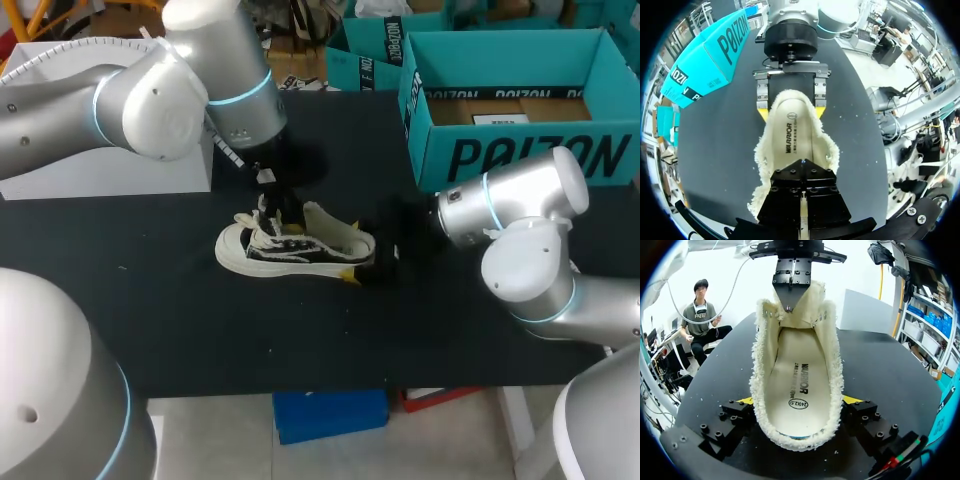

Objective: Take the shoe out of the shoebox, open the shoe tongue, remove and reinsert the insole, then place the shoe into the shoebox

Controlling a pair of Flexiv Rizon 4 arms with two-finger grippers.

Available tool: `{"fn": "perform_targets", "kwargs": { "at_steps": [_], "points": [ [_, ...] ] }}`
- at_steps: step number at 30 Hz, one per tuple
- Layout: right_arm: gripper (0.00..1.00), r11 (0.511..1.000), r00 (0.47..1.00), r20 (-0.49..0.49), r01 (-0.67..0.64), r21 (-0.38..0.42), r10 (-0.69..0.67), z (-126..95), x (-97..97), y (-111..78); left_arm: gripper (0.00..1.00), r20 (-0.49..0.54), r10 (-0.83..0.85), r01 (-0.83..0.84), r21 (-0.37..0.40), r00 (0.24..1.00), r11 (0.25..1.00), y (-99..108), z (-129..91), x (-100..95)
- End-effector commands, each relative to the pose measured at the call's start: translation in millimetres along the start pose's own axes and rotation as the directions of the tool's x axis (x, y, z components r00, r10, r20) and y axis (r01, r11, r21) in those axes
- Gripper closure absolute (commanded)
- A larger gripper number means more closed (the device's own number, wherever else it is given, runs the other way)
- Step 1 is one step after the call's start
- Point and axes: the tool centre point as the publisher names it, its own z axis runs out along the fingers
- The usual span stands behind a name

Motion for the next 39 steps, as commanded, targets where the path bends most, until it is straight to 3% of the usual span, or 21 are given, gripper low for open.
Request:
{"fn": "perform_targets", "kwargs": {
  "at_steps": [1,20,23,31,39],
  "points": [
    [1.00,1.000,1.000,0.000,-0.001,0.000,0.001,1,0.3,-2.6,1.00,-0.029,0.018,-0.018,0.005,0.999,1.000,-4,-6,-2.1],
    [1.00,1.000,1.000,0.000,-0.001,0.000,0.001,1,0.3,-2.6,1.00,-0.029,0.018,-0.018,0.005,0.999,1.000,-4,-6,-2.1],
    [1.00,1.000,1.000,0.000,-0.001,0.000,0.001,1,0.3,-2.6,1.00,-0.049,0.031,-0.029,0.045,0.998,0.999,-11,2,13.4],
    [1.00,1.000,1.000,0.000,-0.001,0.000,0.001,1,0.3,-2.6,1.00,-0.062,0.034,-0.034,0.012,0.997,0.999,-27,9,23.6],
    [1.00,1.000,1.000,0.000,-0.001,0.000,0.001,1,0.3,-2.6,1.00,-0.073,0.004,-0.008,-0.058,0.997,0.998,-24,-5,16.8]
  ]
}}
